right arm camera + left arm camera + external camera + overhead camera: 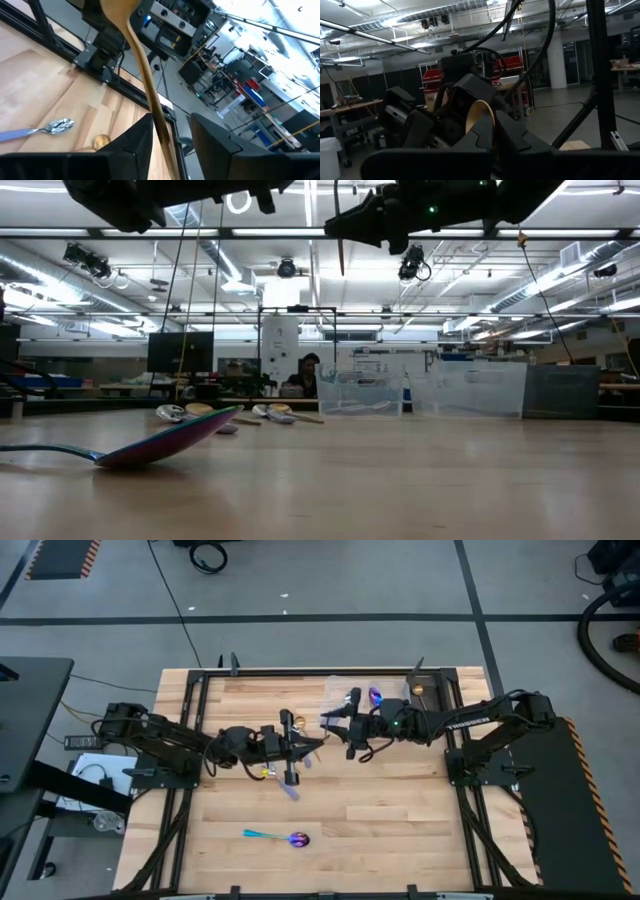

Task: Sort silverware by color (type)
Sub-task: Put the middle golden spoon into the black bin

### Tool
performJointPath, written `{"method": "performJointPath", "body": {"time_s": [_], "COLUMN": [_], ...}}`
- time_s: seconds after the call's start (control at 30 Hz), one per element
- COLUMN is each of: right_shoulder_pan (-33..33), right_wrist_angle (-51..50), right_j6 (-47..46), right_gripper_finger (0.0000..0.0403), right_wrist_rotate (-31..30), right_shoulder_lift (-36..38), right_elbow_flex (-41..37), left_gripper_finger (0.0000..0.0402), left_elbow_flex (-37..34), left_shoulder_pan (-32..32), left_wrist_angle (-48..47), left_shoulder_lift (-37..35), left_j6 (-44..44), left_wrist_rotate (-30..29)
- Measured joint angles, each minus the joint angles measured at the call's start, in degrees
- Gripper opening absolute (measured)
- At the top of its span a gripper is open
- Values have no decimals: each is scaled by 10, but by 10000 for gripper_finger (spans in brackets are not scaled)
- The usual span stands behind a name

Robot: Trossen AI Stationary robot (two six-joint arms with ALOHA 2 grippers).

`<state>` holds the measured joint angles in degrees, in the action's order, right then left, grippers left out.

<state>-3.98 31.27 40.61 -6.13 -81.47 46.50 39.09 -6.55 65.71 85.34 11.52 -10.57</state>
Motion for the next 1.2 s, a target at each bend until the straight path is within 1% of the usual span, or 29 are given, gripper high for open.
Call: {"method": "performJointPath", "body": {"time_s": [0.37, 0.57, 0.7, 0.83, 0.97, 1.07, 1.2], "right_shoulder_pan": [1, 3, 9, 17, 22, 24, 24], "right_wrist_angle": [-10, -41, -55, -63, -98, -131, -191], "right_j6": [1, 4, 1, -20, -52, -76, -125], "right_gripper_finger": [74, 29, 26, 25, 25, 25, 25], "right_wrist_rotate": [0, 2, 2, 0, -19, -39, -44], "right_shoulder_lift": [0, 0, -1, -1, 0, 1, 1], "right_elbow_flex": [0, 0, 0, 0, 0, 0, 0], "left_gripper_finger": [13, 13, 21, 51, 94, 127, 159], "left_elbow_flex": [0, 0, 0, 0, -1, -1, -1], "left_shoulder_pan": [0, 1, 5, 9, 8, 1, -13], "left_wrist_angle": [-10, -22, -33, -55, -110, -162, -236], "left_shoulder_lift": [0, -1, -1, -2, -7, -8, -8], "left_j6": [17, 9, 6, 15, 26, 26, 28], "left_wrist_rotate": [-1, -5, -4, -6, -32, -66, -135]}}
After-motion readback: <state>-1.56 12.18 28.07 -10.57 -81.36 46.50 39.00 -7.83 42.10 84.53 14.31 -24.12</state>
